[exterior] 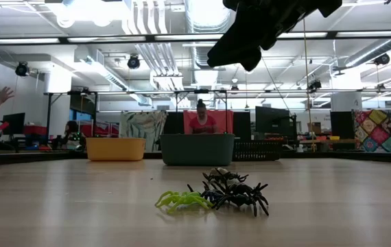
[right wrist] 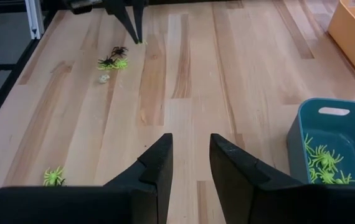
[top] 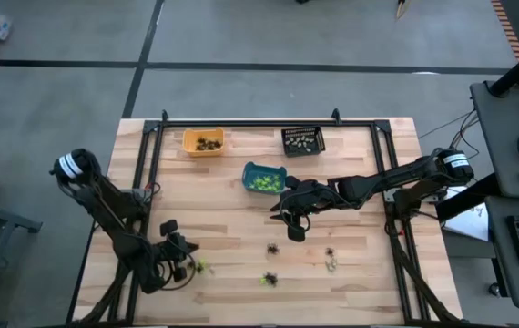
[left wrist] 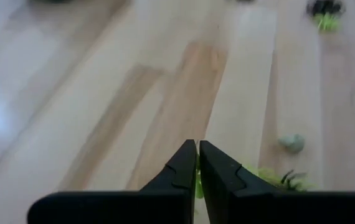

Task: Sort Halloween decoration
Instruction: Put the green spider toy into the blue bin

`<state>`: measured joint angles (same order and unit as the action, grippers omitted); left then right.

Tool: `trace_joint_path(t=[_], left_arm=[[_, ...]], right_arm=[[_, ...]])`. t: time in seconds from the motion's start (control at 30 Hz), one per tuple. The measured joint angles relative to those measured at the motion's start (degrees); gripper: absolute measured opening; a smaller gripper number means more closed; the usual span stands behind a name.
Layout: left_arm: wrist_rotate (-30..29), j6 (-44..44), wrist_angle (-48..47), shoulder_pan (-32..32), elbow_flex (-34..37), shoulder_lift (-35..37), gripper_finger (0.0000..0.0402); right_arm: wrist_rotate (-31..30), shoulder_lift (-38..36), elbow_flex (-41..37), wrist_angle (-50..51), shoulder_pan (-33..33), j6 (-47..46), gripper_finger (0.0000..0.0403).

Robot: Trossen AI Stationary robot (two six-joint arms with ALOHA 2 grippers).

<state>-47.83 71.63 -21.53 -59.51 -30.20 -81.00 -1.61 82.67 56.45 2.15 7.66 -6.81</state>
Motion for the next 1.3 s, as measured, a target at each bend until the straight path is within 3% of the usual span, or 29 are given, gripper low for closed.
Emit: trace_joint_path(t=[0.43, 0.6, 0.73, 0.87, 1.3], left_arm=[[-16.2, -7.3, 0.8, 2.3, 0.0, 12.2, 0.0000], [-16.4, -20.2, 11.9, 7.1, 0.0, 14.5, 0.0000], [-11.8, -35.8, 24.1, 12.6, 0.0, 14.9, 0.0000], [-5.2, -46.6, 29.9, 19.3, 0.0, 15.2, 0.0000], [21.1, -65.9, 43.0, 48.9, 0.0, 12.6, 0.0000]], right_arm=[[0.0, 0.0, 0.0, 0.1, 0.0, 0.2, 0.0095], [0.0, 0.0, 0.0, 0.1, 0.0, 0.9, 0.0095], [0.0, 0.0, 0.0, 0.6, 0.0, 1.7, 0.0095], [0.1, 0.0, 0.0, 0.7, 0.0, 2.4, 0.0095], [0.1, 0.0, 0.0, 3.8, 0.0, 6.0, 0.0095]])
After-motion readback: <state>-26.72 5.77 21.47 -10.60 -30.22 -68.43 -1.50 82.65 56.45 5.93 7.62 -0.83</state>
